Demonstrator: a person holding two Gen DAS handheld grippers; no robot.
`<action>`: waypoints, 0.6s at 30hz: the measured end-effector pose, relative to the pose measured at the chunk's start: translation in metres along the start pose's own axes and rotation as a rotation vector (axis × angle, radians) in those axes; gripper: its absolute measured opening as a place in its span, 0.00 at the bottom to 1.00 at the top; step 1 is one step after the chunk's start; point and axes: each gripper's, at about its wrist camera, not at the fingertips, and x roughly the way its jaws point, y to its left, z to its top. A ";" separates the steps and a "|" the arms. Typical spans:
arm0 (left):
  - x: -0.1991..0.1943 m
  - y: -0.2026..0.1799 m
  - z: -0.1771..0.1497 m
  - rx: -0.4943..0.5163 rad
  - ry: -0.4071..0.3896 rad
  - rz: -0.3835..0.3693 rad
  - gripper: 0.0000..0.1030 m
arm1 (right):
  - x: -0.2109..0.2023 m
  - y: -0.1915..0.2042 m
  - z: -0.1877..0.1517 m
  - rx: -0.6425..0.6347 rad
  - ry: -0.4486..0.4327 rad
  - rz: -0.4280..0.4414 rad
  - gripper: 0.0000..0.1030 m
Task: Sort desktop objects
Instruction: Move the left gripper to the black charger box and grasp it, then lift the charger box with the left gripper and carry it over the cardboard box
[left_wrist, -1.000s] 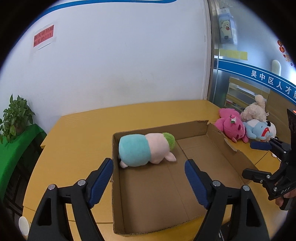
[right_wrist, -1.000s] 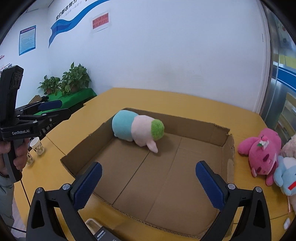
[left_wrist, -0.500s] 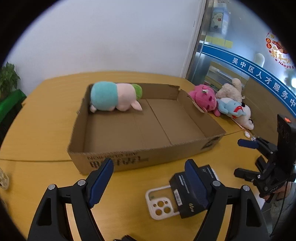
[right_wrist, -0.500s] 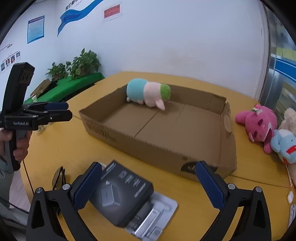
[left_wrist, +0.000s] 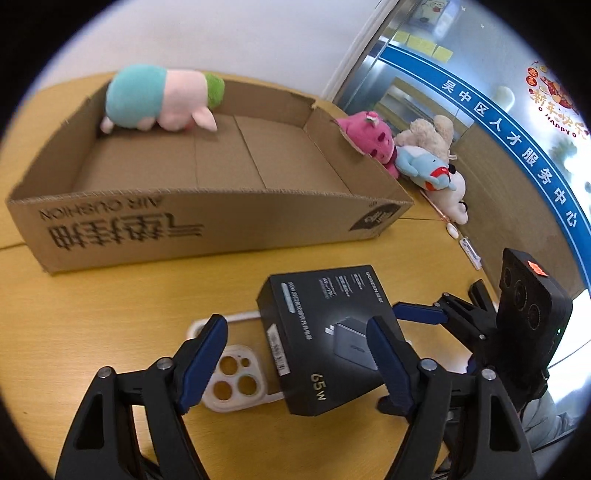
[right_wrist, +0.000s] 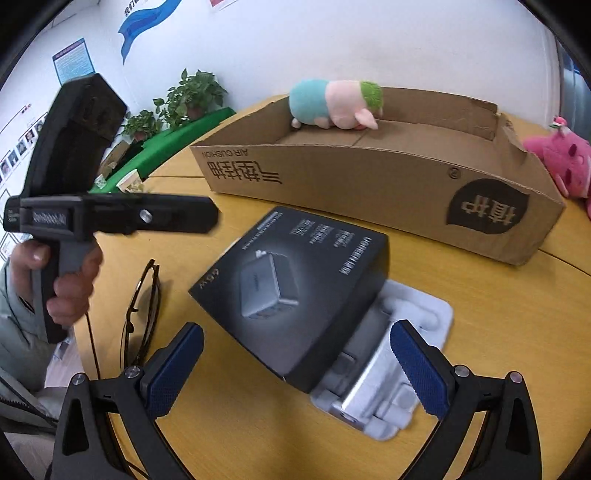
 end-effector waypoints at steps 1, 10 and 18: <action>0.004 0.000 -0.001 -0.006 0.009 -0.023 0.64 | 0.003 0.001 0.002 -0.009 0.000 -0.011 0.99; 0.017 -0.010 -0.010 0.003 0.048 -0.005 0.52 | 0.013 0.007 0.004 -0.048 0.022 0.031 0.89; -0.010 -0.003 -0.027 -0.038 0.028 0.015 0.49 | 0.009 0.024 0.017 -0.076 -0.022 0.063 0.91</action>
